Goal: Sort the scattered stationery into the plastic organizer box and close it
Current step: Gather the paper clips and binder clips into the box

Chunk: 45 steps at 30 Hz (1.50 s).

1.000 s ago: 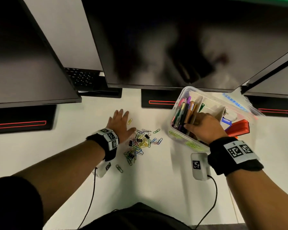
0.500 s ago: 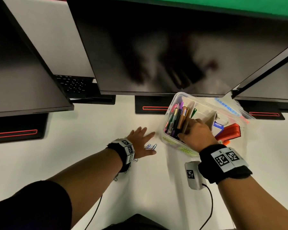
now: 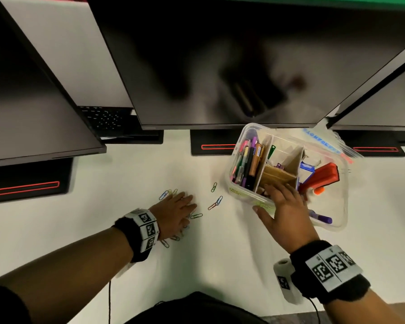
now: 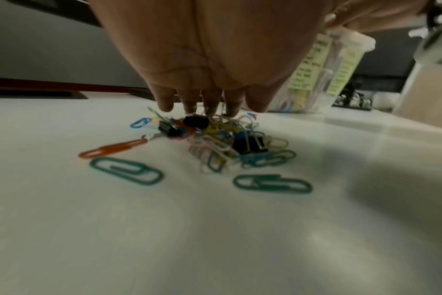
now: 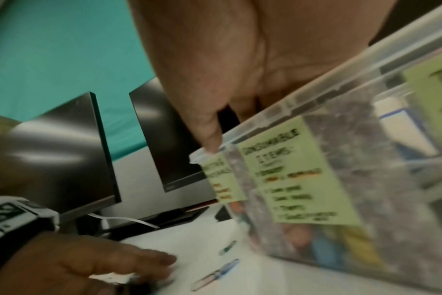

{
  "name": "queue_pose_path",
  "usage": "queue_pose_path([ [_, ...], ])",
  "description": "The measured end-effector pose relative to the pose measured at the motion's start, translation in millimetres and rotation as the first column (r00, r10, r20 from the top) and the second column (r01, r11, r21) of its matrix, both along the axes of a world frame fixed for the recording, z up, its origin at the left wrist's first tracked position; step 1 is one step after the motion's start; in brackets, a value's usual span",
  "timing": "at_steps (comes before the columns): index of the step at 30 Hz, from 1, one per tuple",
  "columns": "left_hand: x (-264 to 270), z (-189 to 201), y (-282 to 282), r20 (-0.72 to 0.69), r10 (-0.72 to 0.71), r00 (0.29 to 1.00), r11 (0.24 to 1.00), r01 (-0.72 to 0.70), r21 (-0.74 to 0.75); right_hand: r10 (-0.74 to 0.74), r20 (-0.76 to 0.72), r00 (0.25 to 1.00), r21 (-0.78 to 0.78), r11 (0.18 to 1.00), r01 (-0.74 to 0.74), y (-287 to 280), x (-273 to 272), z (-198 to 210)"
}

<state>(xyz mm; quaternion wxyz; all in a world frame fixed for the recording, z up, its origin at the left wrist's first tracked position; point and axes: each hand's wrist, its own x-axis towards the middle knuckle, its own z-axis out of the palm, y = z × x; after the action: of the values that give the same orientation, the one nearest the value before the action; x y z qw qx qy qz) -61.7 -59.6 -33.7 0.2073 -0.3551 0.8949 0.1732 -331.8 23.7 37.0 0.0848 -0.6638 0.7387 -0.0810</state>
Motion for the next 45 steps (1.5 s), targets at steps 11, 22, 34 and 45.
queue_pose_path([
  [11, 22, 3, -8, -0.034, 0.445, 0.895, 0.883, -0.433, 0.181, 0.209, 0.197, 0.958, 0.327, 0.907, -0.265, -37, 95, -70],
  [22, 48, 13, 22, -0.184, 0.394, 0.900, 0.900, -0.338, 0.275, 0.226, 0.294, 0.929, 0.441, 0.830, -0.341, -36, 117, -89],
  [34, 33, -4, 27, -0.048, 0.435, 0.899, 0.896, -0.428, 0.118, 0.335, 0.144, 0.931, 0.477, 0.801, -0.362, -52, 137, -74],
  [45, 14, -3, 9, -0.231, 0.615, 0.754, 0.788, -0.575, 0.220, 0.270, 0.348, 0.898, 0.303, 0.874, -0.380, -52, 136, -84],
])
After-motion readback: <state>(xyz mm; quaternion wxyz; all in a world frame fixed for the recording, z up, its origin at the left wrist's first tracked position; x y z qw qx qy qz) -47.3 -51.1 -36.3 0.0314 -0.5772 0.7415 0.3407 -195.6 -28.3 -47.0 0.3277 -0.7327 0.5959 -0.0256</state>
